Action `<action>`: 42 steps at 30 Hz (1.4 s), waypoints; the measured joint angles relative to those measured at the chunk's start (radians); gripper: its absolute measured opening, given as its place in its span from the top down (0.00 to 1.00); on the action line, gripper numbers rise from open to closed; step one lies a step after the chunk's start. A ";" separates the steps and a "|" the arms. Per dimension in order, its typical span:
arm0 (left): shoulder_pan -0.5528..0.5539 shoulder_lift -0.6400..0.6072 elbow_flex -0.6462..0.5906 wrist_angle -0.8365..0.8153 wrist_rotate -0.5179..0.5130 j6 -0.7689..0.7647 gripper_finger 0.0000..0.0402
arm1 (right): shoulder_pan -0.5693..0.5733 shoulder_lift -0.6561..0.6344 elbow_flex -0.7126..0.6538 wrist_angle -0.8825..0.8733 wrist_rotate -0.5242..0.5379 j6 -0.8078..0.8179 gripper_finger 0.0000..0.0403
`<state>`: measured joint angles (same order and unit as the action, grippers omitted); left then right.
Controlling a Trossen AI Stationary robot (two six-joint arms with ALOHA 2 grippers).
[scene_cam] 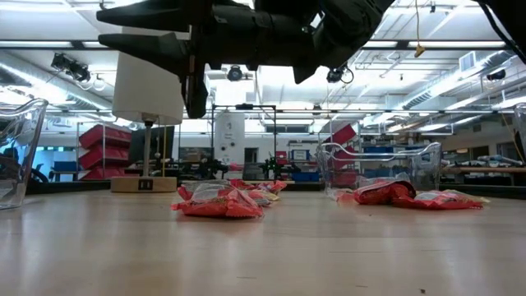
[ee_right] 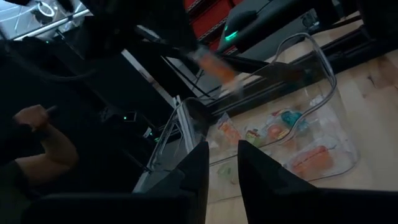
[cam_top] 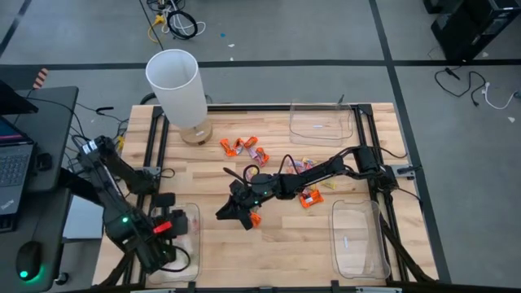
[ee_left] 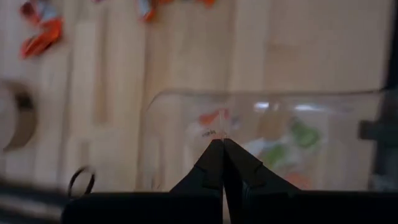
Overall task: Sort candy
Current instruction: Put the orange gummy into the bottom left transparent bin
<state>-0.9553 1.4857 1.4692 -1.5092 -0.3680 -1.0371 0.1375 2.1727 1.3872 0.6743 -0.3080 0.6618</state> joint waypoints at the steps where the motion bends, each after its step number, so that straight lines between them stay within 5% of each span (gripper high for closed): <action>1: -0.011 0.000 -0.007 -0.024 -0.001 -0.035 1.00 | 0.000 0.000 0.000 0.000 0.000 0.000 0.82; 20: -0.154 -0.001 -0.235 0.056 -0.094 -0.466 1.00 | -0.001 0.000 0.000 0.003 0.000 -0.018 0.83; 42: -0.151 -0.001 -0.387 0.167 -0.101 -0.505 0.98 | -0.001 0.000 0.000 0.005 0.004 -0.034 0.83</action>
<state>-1.1061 1.4845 1.0824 -1.3421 -0.4686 -1.5420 0.1368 2.1727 1.3872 0.6788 -0.3041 0.6279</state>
